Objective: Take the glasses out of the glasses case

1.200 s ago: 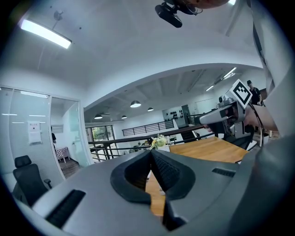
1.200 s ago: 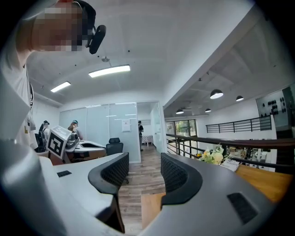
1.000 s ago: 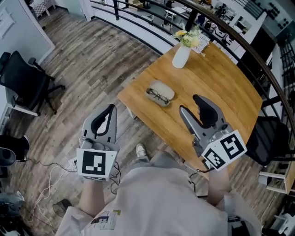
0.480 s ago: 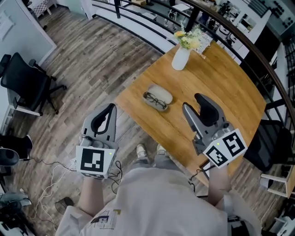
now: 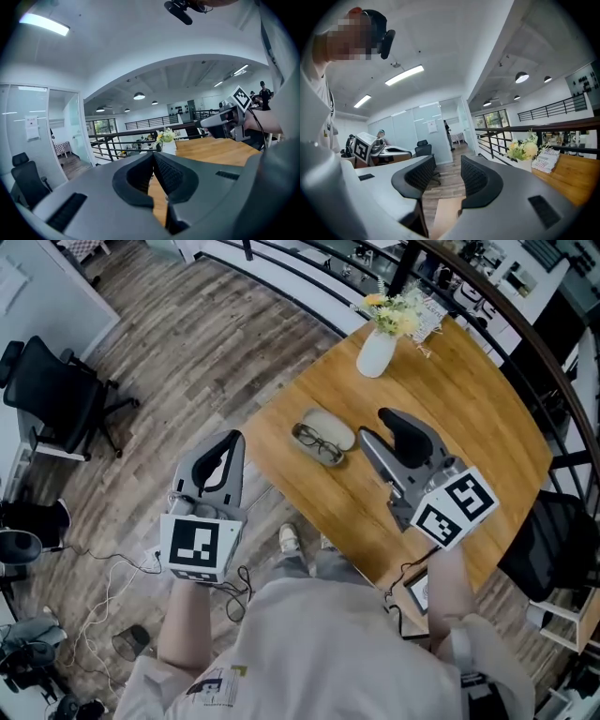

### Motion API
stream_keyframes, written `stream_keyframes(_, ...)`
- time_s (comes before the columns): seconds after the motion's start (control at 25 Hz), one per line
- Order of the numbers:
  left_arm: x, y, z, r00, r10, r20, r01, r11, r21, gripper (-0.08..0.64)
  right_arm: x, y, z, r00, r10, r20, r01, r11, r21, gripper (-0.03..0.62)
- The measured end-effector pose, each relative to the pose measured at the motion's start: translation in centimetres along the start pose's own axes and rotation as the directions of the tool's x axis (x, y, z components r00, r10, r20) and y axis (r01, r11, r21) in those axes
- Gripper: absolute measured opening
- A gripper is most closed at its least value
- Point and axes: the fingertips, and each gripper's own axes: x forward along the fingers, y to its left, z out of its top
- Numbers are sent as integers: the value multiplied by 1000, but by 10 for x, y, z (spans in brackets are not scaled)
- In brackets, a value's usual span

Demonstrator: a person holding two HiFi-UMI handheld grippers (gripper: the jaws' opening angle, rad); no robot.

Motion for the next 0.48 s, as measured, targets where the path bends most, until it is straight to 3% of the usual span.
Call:
stream_keyframes(0.24,38,15,-10,999,-3,-40,3,1000,-12,17,52,-28,-24,992,43,-121,-47,999,-26,206)
stream_keyframes(0.48,66,15,-46,993,-38,-115,33,999,-42,17,94,-56,-91,960,38,-278,-34,999,17,206)
